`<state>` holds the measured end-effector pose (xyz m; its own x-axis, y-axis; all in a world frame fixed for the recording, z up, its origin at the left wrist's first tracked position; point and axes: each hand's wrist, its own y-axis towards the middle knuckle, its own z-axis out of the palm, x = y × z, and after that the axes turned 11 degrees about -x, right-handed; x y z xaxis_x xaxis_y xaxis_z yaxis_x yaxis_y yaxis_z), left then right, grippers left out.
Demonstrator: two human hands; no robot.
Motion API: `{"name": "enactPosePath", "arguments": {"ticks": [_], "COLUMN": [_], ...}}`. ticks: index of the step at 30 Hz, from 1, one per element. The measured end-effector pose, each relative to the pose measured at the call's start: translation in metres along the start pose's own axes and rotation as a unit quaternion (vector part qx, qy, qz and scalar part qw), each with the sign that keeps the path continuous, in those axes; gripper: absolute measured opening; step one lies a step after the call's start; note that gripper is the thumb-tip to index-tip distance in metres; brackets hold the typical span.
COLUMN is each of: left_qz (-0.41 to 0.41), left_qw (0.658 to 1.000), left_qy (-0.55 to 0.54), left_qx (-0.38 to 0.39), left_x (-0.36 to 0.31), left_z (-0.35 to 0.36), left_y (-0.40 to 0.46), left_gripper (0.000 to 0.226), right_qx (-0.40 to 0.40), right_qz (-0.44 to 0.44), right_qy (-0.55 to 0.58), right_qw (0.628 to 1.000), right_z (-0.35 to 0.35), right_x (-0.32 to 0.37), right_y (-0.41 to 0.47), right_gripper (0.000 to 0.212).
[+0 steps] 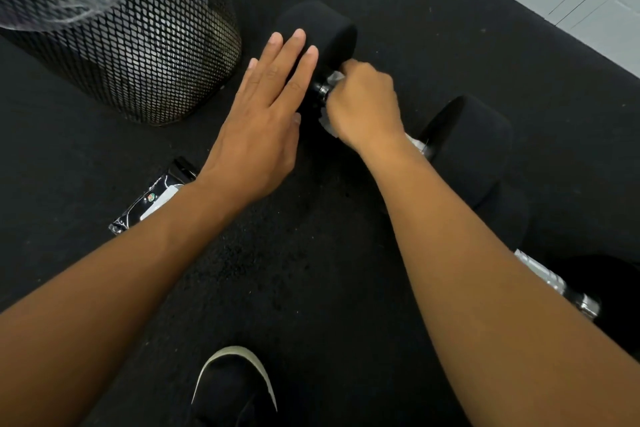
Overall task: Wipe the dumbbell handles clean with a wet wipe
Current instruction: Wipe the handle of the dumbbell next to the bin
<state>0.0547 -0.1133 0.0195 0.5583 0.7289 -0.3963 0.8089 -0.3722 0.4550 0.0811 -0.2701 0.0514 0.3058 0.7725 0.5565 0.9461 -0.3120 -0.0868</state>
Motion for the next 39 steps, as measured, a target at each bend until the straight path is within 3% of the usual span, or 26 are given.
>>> {"name": "enactPosePath", "arguments": {"ticks": [4,9,15,18,23,27,31,34,37,39], "left_qz": [0.002,0.000,-0.002,0.002,0.004,0.009,0.022,0.022,0.021,0.021], "left_qw": [1.000,1.000,1.000,1.000,1.000,1.000,0.999,0.999,0.999,0.999], "left_qy": [-0.001,0.000,0.009,0.015,0.024,0.025,0.031,0.030,0.035,0.040], "left_qx": [-0.005,-0.008,-0.009,-0.006,-0.006,0.001,0.014,0.016,0.012,0.009], "left_x": [0.003,0.003,0.002,0.002,0.002,0.004,0.007,0.007,0.006,0.005], "left_z": [0.002,0.003,0.004,0.004,0.005,0.004,0.003,0.002,0.003,0.004], "left_y": [-0.001,-0.004,-0.002,-0.001,-0.003,-0.002,0.003,0.004,0.003,0.003], "left_gripper": [0.072,0.070,0.070,0.070,0.070,0.071,0.070,0.070,0.070,0.070], "right_qx": [-0.019,-0.071,0.042,0.062,0.018,-0.124,-0.157,-0.156,-0.110,-0.101], "right_qz": [-0.041,-0.008,-0.026,0.015,0.119,-0.021,-0.107,-0.024,0.099,0.120], "right_qy": [-0.006,0.031,-0.118,-0.134,-0.135,-0.114,-0.115,-0.135,-0.179,-0.161], "right_qw": [0.999,0.997,0.992,0.989,0.983,0.985,0.975,0.978,0.973,0.974], "right_z": [0.004,0.005,0.007,-0.003,-0.003,0.040,0.044,0.030,0.029,0.034], "right_x": [-0.008,-0.008,0.001,-0.007,-0.020,-0.002,-0.017,-0.034,-0.029,-0.016], "right_y": [-0.014,-0.005,-0.001,-0.006,-0.015,-0.036,-0.045,-0.046,-0.044,-0.039], "right_gripper": [0.019,0.032,0.032,0.028,0.038,0.038,0.051,0.041,0.057,0.057]}}
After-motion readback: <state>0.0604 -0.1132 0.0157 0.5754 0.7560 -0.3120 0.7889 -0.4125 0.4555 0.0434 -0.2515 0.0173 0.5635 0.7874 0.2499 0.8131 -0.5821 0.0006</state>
